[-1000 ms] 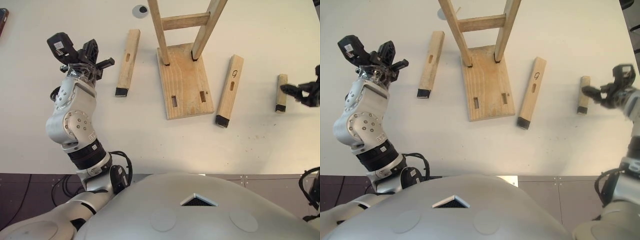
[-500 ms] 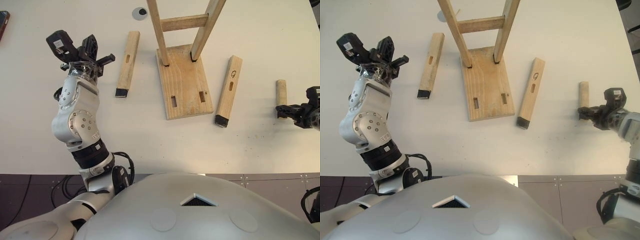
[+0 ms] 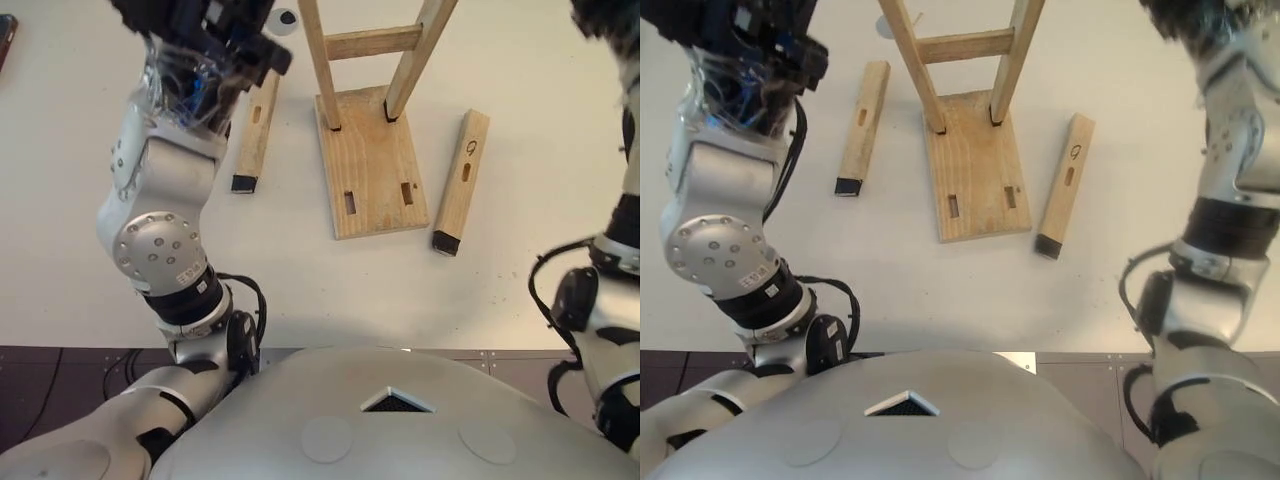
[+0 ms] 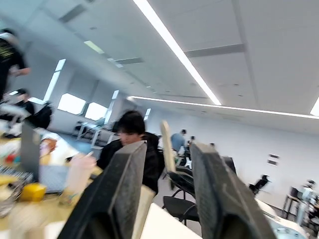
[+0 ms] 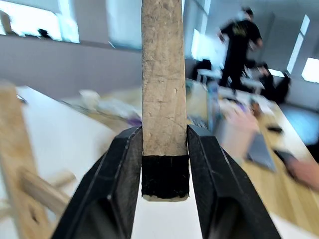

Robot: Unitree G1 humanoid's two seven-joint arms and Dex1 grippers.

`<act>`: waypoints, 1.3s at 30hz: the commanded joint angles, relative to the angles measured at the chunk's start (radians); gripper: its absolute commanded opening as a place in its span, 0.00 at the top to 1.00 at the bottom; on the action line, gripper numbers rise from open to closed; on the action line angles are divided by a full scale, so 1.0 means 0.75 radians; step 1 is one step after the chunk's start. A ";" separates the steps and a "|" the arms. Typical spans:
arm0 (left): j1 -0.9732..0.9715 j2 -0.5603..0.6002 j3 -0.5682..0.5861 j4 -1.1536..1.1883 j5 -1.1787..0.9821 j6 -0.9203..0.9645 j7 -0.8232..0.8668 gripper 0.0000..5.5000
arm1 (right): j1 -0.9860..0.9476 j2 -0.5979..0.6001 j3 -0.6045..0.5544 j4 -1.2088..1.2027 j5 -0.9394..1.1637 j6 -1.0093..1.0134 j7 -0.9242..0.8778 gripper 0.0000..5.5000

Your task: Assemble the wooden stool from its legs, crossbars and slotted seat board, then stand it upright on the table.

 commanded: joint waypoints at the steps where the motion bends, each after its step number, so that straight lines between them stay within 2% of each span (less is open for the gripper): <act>1: -0.142 0.082 -0.036 0.100 -0.058 0.022 -0.084 0.62 | 0.030 0.085 0.056 -0.137 0.092 -0.067 0.076 0.76; 5: -0.244 0.167 -0.043 0.189 -0.076 0.061 -0.098 0.53 | 0.132 0.107 0.092 -0.244 0.126 -0.086 0.089 0.76; 15: -0.381 0.237 -0.093 0.359 -0.007 0.101 -0.066 0.52 | 0.261 0.142 0.285 -0.353 -0.025 -0.221 0.042 0.76; 28: -0.471 0.245 -0.111 0.470 -0.030 0.127 -0.141 0.90 | 0.363 0.227 0.356 -0.387 -0.144 -0.329 -0.113 0.76; 33: -0.498 0.258 -0.105 0.521 -0.034 0.147 -0.158 0.93 | 0.403 0.249 0.380 -0.411 -0.158 -0.322 -0.158 0.76; 34: -0.502 0.264 -0.098 0.539 -0.033 0.149 -0.164 0.93 | 0.420 0.257 0.384 -0.423 -0.147 -0.316 -0.157 0.70; 39: -0.517 0.369 -0.005 0.591 -0.068 0.190 -0.217 0.93 | 0.463 0.257 0.420 -0.388 -0.187 -0.248 -0.206 0.56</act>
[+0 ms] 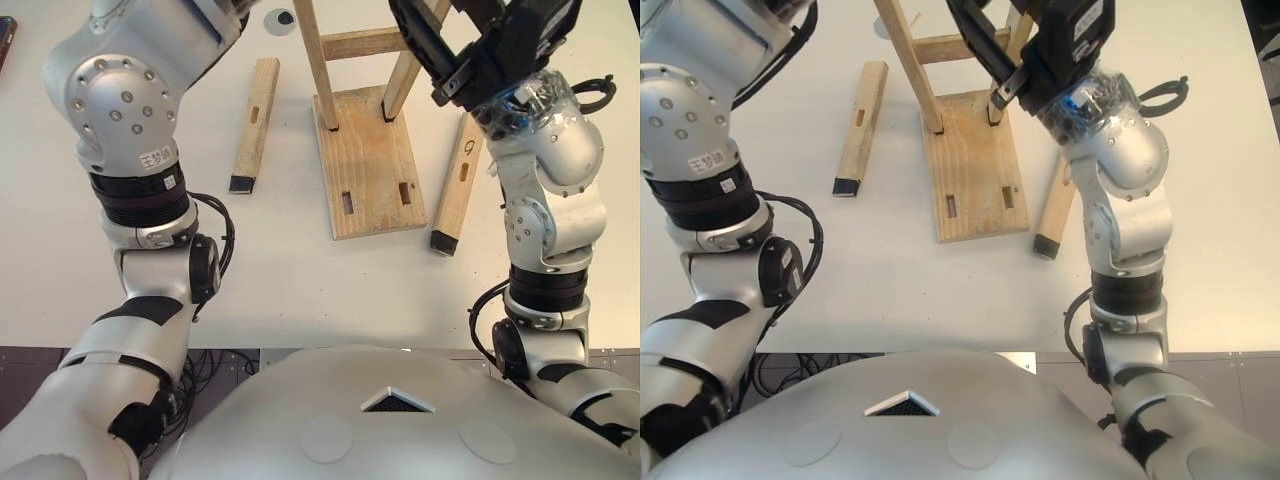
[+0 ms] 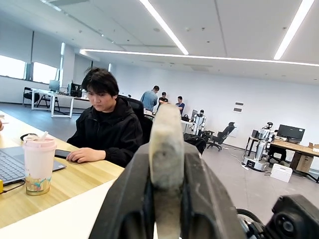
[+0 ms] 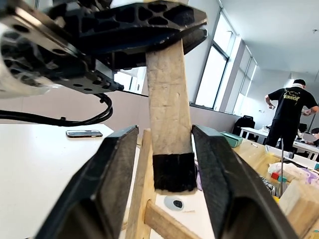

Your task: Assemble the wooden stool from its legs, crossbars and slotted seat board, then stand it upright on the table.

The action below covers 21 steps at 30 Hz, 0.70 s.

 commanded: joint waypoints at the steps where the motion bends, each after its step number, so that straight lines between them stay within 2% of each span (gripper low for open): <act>1: -0.030 0.145 0.135 0.032 -0.046 0.057 -0.027 0.93 | 0.025 0.006 0.041 0.042 -0.049 0.074 -0.030 0.52; 4: -0.003 0.305 0.359 0.122 -0.106 0.107 0.021 0.93 | 0.073 -0.022 0.028 0.085 -0.078 0.103 -0.041 0.47; 8: 0.187 0.328 0.469 0.113 -0.045 0.051 0.098 0.93 | 0.049 0.015 -0.109 0.177 -0.048 0.042 -0.110 0.57; 11: 0.402 0.259 0.411 0.109 0.137 -0.097 0.146 0.93 | -0.046 0.059 -0.289 0.255 0.054 0.049 -0.221 0.68; 14: 0.540 0.114 0.268 0.224 0.375 -0.339 0.188 0.93 | -0.149 0.030 -0.410 0.412 0.076 0.049 -0.283 0.76; 18: 0.587 -0.030 0.242 0.305 0.456 -0.505 0.226 0.93 | -0.218 0.014 -0.415 0.514 0.057 0.041 -0.266 0.88; 21: 0.564 -0.077 0.220 0.392 0.513 -0.579 0.238 0.93 | -0.201 0.019 -0.409 0.523 0.047 0.030 -0.256 0.96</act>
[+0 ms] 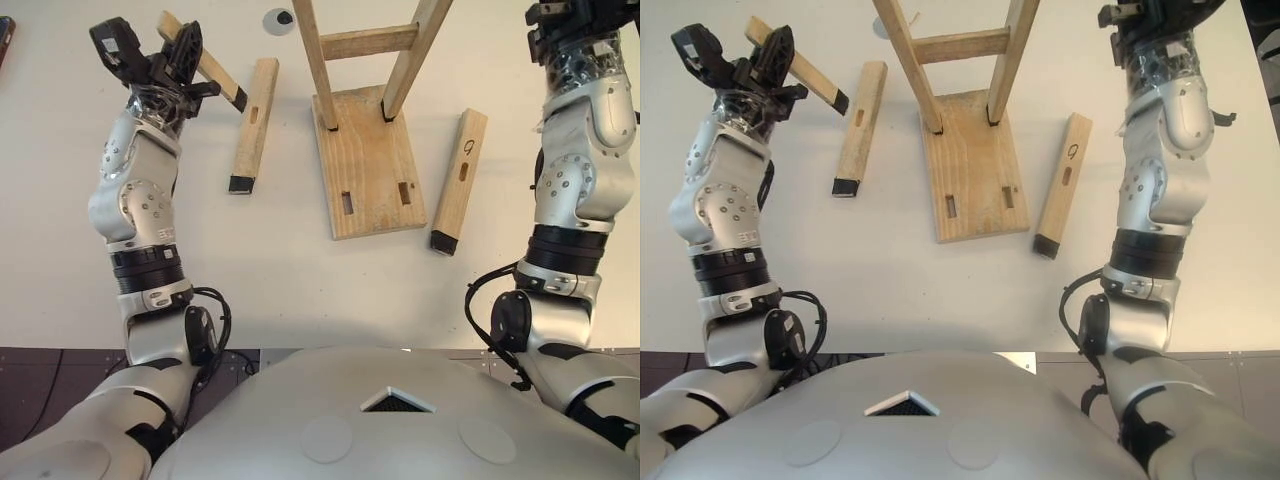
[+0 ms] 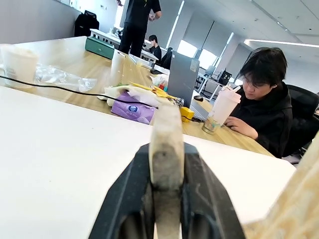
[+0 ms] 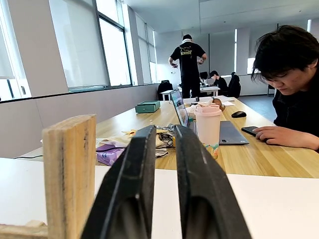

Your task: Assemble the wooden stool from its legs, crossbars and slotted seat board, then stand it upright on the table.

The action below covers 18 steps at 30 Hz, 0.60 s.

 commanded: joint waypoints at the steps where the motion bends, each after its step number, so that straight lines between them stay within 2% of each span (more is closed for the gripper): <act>1: -0.028 -0.043 -0.025 0.123 0.088 -0.093 0.025 0.93 | -0.007 -0.016 0.008 0.014 -0.016 -0.008 0.018 0.99; 7: -0.069 -0.129 0.003 0.532 0.155 -0.316 -0.001 0.93 | -0.055 -0.037 0.009 0.074 -0.033 -0.011 0.044 1.00; 10: -0.080 -0.145 -0.013 0.609 0.194 -0.410 -0.001 0.93 | -0.071 -0.045 0.007 0.084 -0.042 -0.013 0.054 1.00; 13: -0.087 -0.137 -0.023 0.594 0.202 -0.420 -0.008 0.93 | -0.069 -0.036 0.015 0.090 -0.051 -0.017 0.063 1.00; 18: -0.075 -0.126 -0.015 0.389 0.153 -0.337 -0.004 0.93 | -0.074 -0.035 0.013 0.100 -0.063 -0.021 0.066 1.00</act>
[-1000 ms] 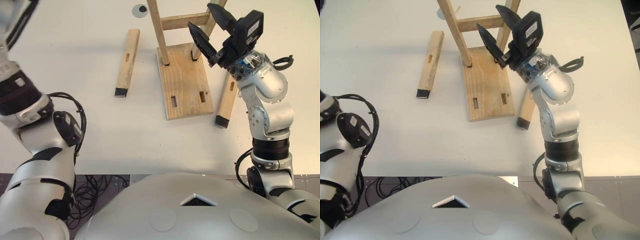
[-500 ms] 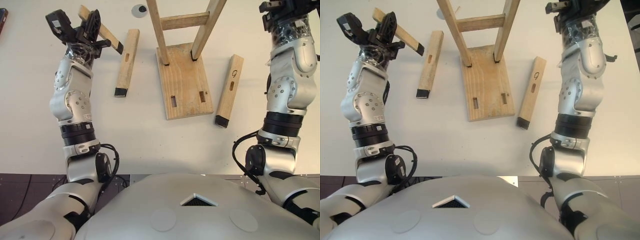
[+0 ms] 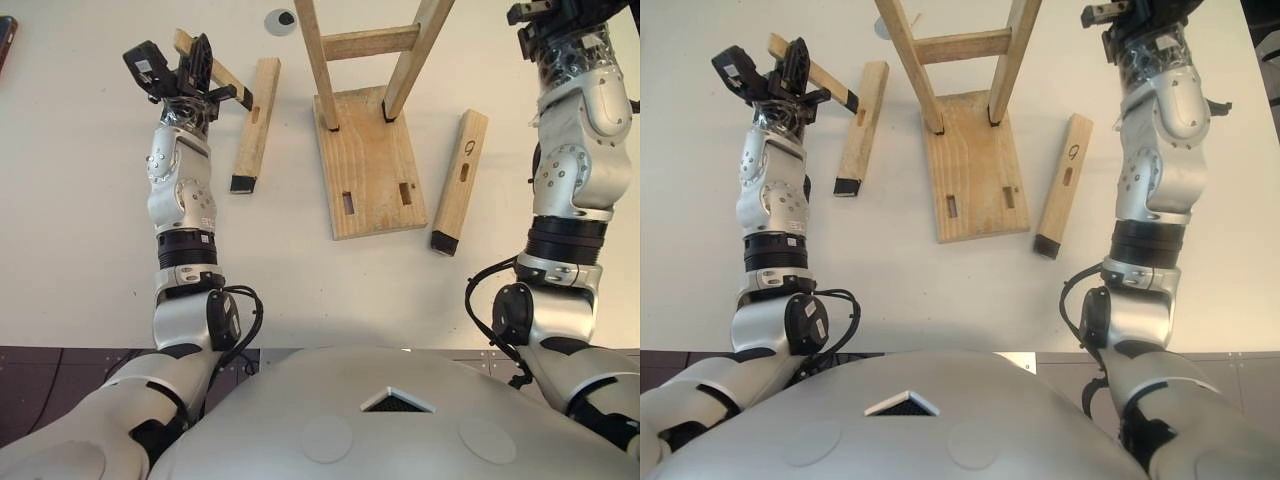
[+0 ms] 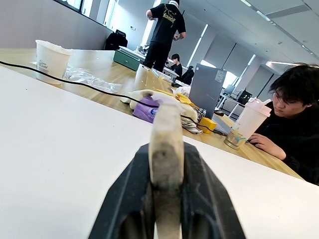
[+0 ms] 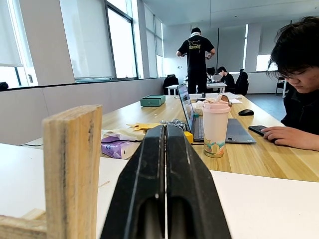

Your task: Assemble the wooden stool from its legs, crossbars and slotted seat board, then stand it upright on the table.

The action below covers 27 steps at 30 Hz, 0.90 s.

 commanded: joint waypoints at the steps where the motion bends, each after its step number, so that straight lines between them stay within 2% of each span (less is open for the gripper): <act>1: 0.050 0.010 -0.009 -0.135 -0.020 0.121 0.017 0.93 | -0.025 -0.025 -0.005 0.014 -0.010 -0.016 0.008 1.00; 5: 0.079 0.013 -0.057 -0.164 0.032 0.186 0.017 0.93 | -0.021 -0.015 0.004 0.025 -0.019 -0.023 0.005 1.00; 11: 0.136 0.083 -0.209 -0.067 0.313 0.128 0.092 0.93 | -0.011 -0.015 0.013 0.030 -0.039 -0.039 0.008 1.00; 15: 0.167 0.077 -0.223 0.012 0.392 0.163 0.188 0.93 | -0.002 -0.010 0.028 0.029 -0.056 -0.054 0.013 1.00; 22: 0.253 0.058 -0.241 0.401 0.433 -0.056 0.184 0.93 | 0.006 0.004 0.036 0.037 -0.068 -0.066 0.026 1.00; 27: 0.320 0.034 -0.259 0.477 0.434 -0.149 0.188 0.93 | 0.022 0.002 0.040 0.033 -0.072 -0.060 0.039 1.00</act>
